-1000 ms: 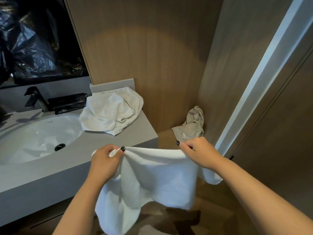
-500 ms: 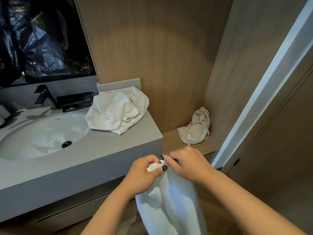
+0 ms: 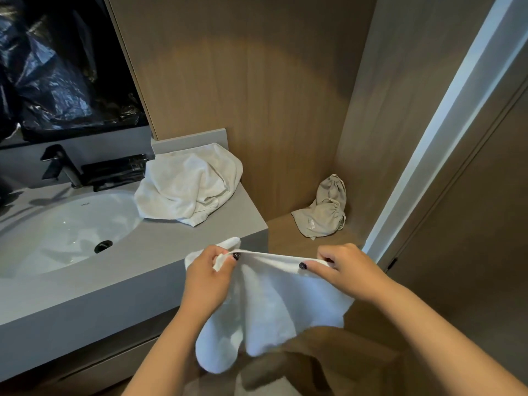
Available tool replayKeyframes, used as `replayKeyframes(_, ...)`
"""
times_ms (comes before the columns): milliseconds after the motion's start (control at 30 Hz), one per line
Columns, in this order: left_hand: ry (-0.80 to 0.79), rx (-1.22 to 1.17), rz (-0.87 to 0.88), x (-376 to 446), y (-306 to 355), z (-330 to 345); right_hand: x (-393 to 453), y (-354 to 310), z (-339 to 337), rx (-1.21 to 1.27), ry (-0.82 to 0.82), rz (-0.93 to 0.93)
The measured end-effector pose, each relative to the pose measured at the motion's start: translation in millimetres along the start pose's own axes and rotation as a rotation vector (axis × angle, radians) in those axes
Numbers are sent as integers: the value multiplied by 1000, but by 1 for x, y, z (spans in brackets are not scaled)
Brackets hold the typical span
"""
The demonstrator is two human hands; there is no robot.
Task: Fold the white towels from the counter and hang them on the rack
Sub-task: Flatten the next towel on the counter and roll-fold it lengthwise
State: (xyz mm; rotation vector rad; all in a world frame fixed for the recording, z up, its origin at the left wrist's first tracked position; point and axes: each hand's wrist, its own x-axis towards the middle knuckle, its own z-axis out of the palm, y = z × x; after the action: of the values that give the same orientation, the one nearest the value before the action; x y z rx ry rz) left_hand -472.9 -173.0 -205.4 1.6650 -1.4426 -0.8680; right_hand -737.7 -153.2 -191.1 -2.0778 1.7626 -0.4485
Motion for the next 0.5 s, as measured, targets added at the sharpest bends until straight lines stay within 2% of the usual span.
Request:
replayKeyframes(133, 133, -20, -62, 8, -1, -9, 2, -5, -9, -34, 36, 53)
replayKeyframes(233, 175, -33, -108, 9, -3, -10, 2, -16, -3, 83, 58, 65)
replayKeyframes(367, 133, -79, -117, 3, -2, -12, 9, -35, 8, 326, 157, 139)
replayKeyframes(500, 70, -106, -120, -6, 3, -16, 12, -51, 18, 523, 154, 223)
